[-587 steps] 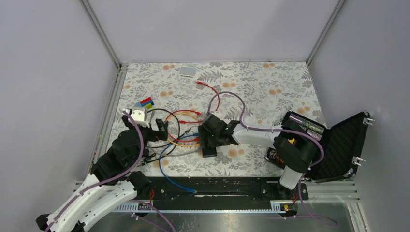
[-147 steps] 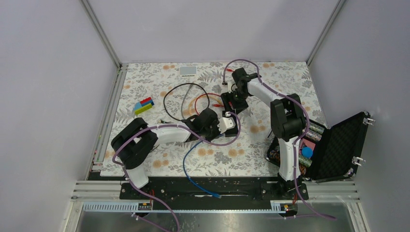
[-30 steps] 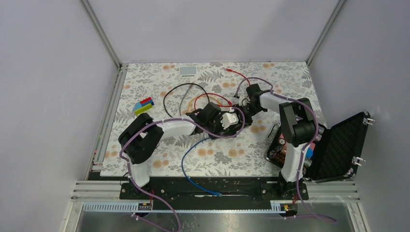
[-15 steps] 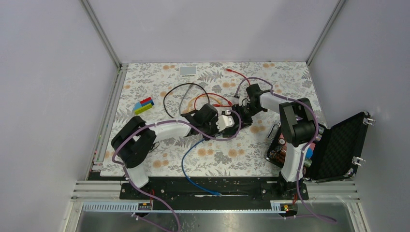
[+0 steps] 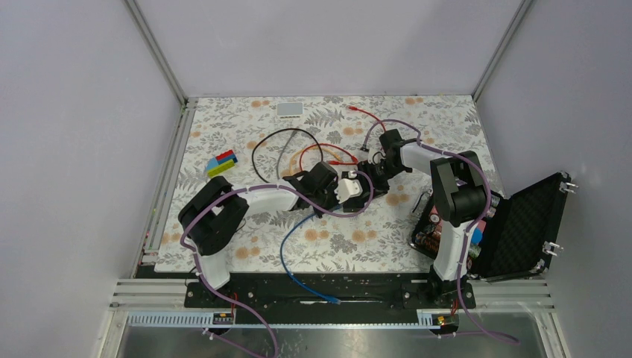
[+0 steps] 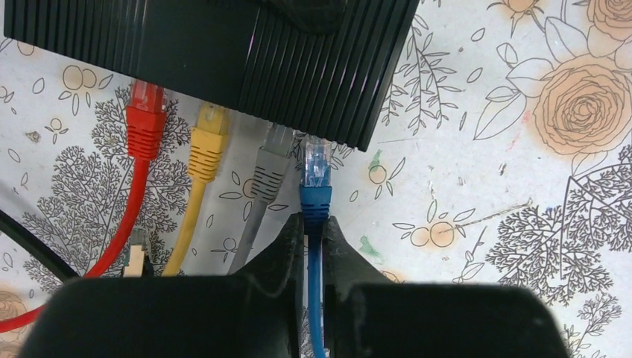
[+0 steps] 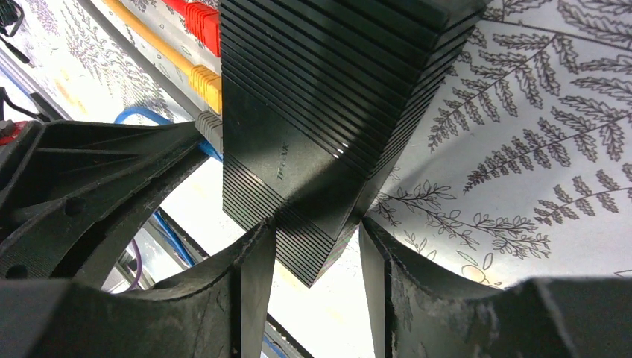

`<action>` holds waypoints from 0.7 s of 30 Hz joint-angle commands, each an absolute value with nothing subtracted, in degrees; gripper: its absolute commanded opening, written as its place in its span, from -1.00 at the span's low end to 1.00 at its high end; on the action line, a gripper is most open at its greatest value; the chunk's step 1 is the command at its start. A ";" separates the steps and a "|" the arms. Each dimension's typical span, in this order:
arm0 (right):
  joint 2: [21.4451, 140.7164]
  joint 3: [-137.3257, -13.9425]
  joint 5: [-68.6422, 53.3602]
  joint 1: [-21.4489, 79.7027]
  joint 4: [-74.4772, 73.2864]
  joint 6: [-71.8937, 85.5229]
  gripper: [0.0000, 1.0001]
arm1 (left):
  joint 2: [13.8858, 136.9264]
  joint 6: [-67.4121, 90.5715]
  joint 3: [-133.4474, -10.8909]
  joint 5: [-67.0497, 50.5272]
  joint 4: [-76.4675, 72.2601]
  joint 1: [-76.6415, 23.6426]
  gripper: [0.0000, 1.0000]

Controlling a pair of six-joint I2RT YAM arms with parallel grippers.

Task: Insert the plug into the switch port
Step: Insert the connector into the switch port.

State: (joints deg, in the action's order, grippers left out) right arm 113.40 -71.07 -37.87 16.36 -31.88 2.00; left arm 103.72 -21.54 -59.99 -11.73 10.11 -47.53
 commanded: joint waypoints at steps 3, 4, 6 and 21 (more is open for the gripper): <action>114.55 -73.13 -36.74 16.96 -35.03 1.44 0.16 | 103.47 -23.35 -58.90 -12.59 7.23 -47.33 -1.00; 114.66 -73.61 -36.37 16.96 -35.23 1.31 0.20 | 103.09 -23.93 -58.67 -13.27 6.68 -47.23 -1.00; 115.12 -74.76 -35.87 16.96 -36.32 0.72 0.22 | 103.04 -24.94 -58.76 -14.94 6.02 -46.87 -1.00; 117.13 -79.20 -32.91 16.79 -41.51 -2.44 0.16 | 100.18 -25.54 -59.35 -15.35 6.94 -46.59 -1.00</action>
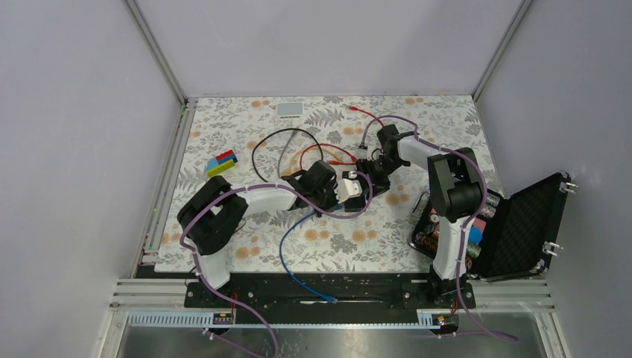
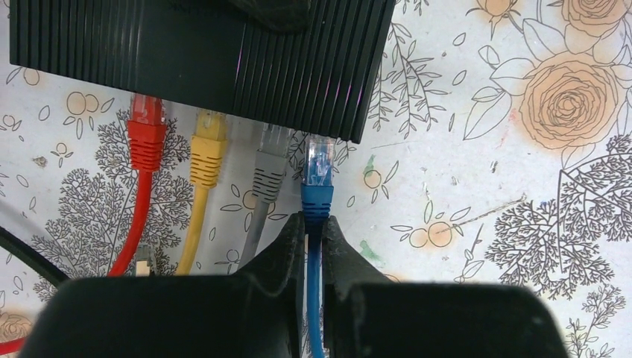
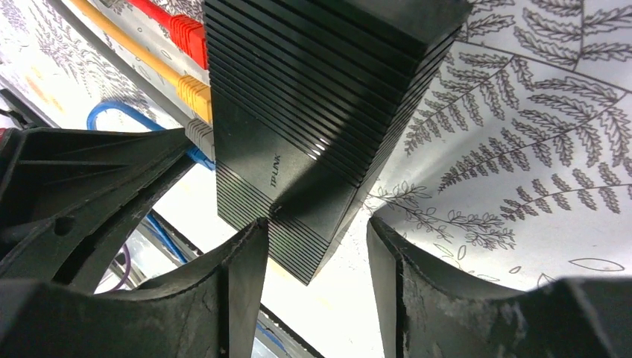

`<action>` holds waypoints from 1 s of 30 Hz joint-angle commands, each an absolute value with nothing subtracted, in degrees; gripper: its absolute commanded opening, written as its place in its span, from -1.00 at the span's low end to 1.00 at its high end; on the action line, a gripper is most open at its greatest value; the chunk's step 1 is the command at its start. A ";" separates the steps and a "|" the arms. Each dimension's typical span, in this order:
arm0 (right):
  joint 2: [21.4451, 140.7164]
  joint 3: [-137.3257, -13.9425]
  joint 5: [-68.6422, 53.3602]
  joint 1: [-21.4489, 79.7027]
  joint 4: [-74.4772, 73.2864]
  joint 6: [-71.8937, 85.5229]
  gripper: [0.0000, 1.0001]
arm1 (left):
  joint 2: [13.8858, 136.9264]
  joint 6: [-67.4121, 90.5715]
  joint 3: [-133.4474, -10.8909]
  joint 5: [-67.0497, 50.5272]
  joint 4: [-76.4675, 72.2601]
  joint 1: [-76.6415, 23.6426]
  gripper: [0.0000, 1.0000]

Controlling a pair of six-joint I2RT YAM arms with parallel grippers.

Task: Insert the plug into the switch port
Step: Insert the connector into the switch port.

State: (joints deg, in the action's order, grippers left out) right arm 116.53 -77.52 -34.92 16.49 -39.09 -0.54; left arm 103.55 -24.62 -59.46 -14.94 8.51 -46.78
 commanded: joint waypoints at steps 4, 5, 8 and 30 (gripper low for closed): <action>117.28 -78.97 -32.81 16.71 -41.55 -2.63 0.15 | 99.36 -24.85 -58.70 -16.77 5.71 -45.67 -1.00; 117.36 -78.93 -32.84 16.74 -41.51 -2.75 0.15 | 99.25 -24.56 -58.54 -17.49 5.34 -45.31 -1.00; 117.59 -78.99 -32.95 16.74 -41.40 -2.75 0.15 | 100.02 -24.59 -58.86 -18.97 5.76 -44.69 -1.00; 117.86 -79.19 -34.10 16.70 -41.49 -3.43 0.12 | 106.72 -21.49 -66.90 -25.32 12.31 -42.87 -1.00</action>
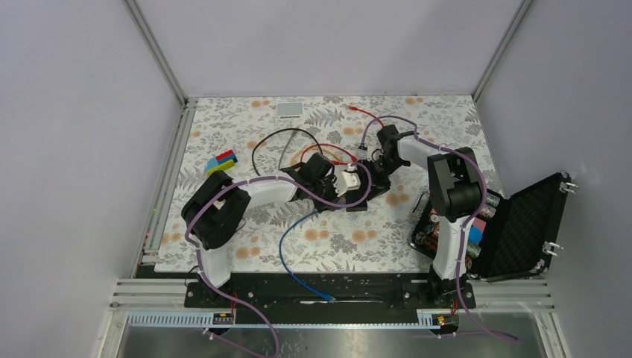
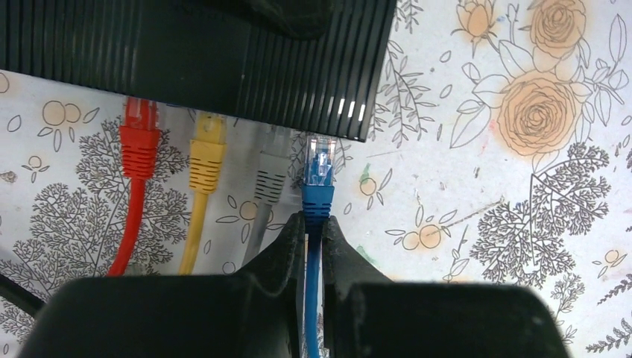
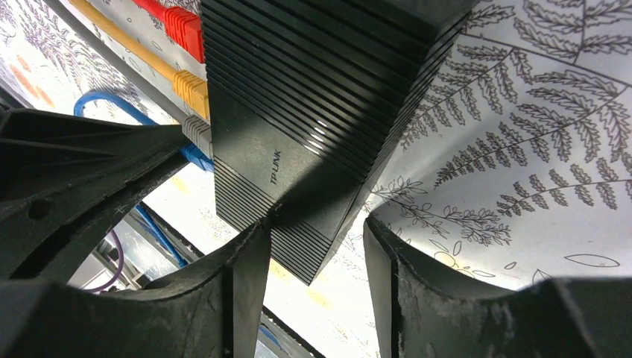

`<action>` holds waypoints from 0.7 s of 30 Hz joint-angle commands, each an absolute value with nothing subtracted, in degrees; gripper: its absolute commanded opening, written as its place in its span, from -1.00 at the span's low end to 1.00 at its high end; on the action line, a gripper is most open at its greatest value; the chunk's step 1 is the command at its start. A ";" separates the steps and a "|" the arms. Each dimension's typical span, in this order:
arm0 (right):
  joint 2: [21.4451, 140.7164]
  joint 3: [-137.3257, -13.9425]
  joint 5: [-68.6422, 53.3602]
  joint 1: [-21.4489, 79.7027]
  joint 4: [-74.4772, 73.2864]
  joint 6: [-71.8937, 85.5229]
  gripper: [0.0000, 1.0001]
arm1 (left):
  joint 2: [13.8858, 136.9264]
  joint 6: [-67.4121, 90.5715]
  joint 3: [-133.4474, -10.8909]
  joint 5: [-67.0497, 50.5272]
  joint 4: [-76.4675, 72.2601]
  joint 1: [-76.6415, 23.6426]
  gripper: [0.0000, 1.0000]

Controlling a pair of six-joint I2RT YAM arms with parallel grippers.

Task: Insert the plug into the switch port
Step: Insert the connector into the switch port.

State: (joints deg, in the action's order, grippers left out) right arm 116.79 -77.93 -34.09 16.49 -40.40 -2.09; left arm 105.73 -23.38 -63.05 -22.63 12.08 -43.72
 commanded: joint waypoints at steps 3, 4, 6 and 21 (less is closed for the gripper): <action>117.93 -79.19 -34.18 16.70 -41.49 -3.52 0.11 | 107.23 -20.62 -68.17 -25.64 13.53 -42.23 -1.00; 117.96 -79.27 -34.27 16.70 -41.48 -3.52 0.11 | 107.38 -20.43 -68.43 -25.75 13.61 -42.10 -1.00; 118.19 -79.28 -34.45 16.70 -41.51 -3.48 0.11 | 107.53 -20.28 -68.61 -26.83 13.63 -42.01 -1.00; 118.24 -79.36 -34.73 16.70 -41.44 -3.49 0.09 | 109.27 -19.96 -70.26 -32.91 15.18 -41.96 -1.00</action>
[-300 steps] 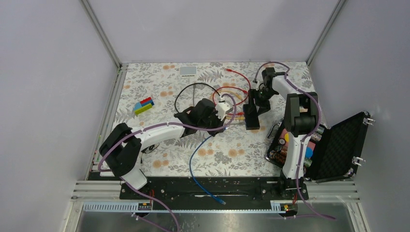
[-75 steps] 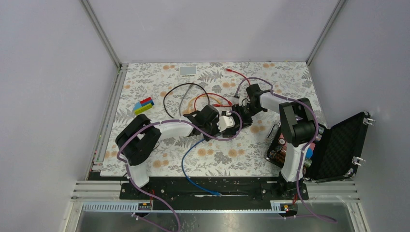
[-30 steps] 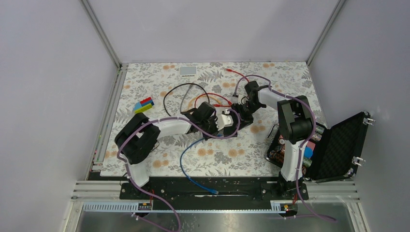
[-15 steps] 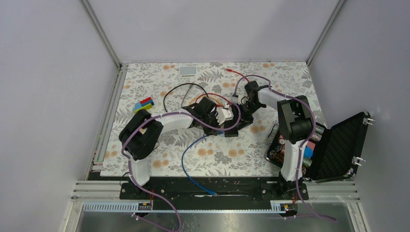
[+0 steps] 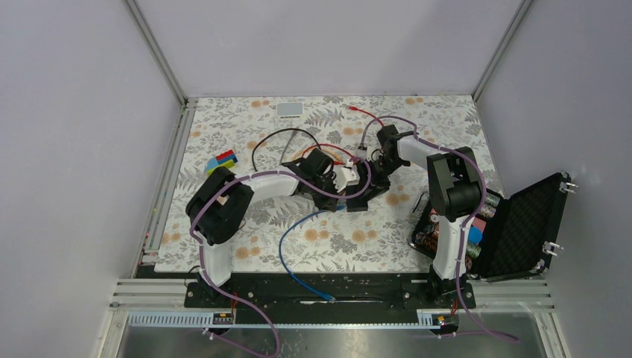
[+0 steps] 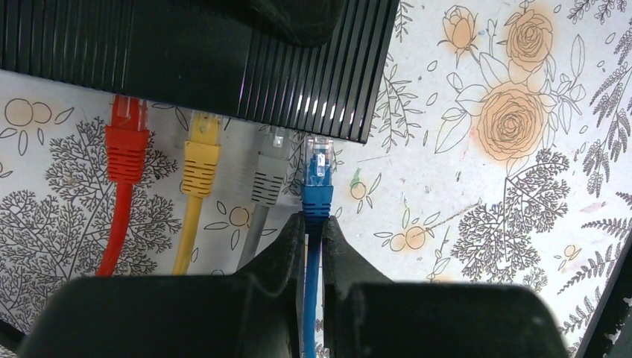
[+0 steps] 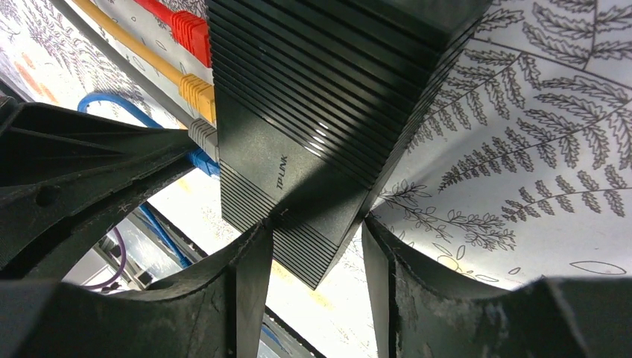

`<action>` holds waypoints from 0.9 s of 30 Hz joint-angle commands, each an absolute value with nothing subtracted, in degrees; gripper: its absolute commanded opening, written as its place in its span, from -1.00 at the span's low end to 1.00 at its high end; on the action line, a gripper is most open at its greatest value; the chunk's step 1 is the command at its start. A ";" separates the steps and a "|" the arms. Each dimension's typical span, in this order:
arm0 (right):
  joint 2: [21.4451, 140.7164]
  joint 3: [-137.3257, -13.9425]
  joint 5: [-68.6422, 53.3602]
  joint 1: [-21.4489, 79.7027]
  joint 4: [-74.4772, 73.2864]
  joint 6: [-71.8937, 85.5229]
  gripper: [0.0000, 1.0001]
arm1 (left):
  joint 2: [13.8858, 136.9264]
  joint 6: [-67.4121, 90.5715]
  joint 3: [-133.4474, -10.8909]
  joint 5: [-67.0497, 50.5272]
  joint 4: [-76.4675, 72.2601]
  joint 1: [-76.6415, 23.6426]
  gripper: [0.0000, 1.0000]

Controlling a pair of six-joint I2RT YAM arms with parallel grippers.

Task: Insert the plug into the switch port
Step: Insert the connector into the switch port.

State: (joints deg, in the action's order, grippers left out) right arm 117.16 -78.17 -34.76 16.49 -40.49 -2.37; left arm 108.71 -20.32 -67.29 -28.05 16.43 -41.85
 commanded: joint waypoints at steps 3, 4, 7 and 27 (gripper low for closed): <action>118.31 -79.28 -34.97 16.66 -41.41 -3.49 0.08 | 109.49 -19.51 -70.69 -32.50 14.06 -41.85 -1.00; 118.38 -79.28 -35.11 16.69 -41.40 -3.38 0.08 | 109.68 -19.17 -70.81 -32.51 13.50 -41.89 -1.00; 118.33 -78.98 -35.14 17.08 -41.42 -3.35 0.08 | 110.32 -17.80 -72.31 -32.98 13.36 -41.82 -1.00; 116.79 -74.97 -35.46 18.54 -38.38 -1.58 0.06 | 110.06 -10.25 -75.25 -38.01 11.42 -41.27 -1.00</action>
State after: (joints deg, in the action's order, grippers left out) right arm 116.42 -76.84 -34.85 16.49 -39.00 -2.07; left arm 112.14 -10.72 -72.40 -31.29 20.88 -40.34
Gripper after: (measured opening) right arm 0.535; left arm 0.055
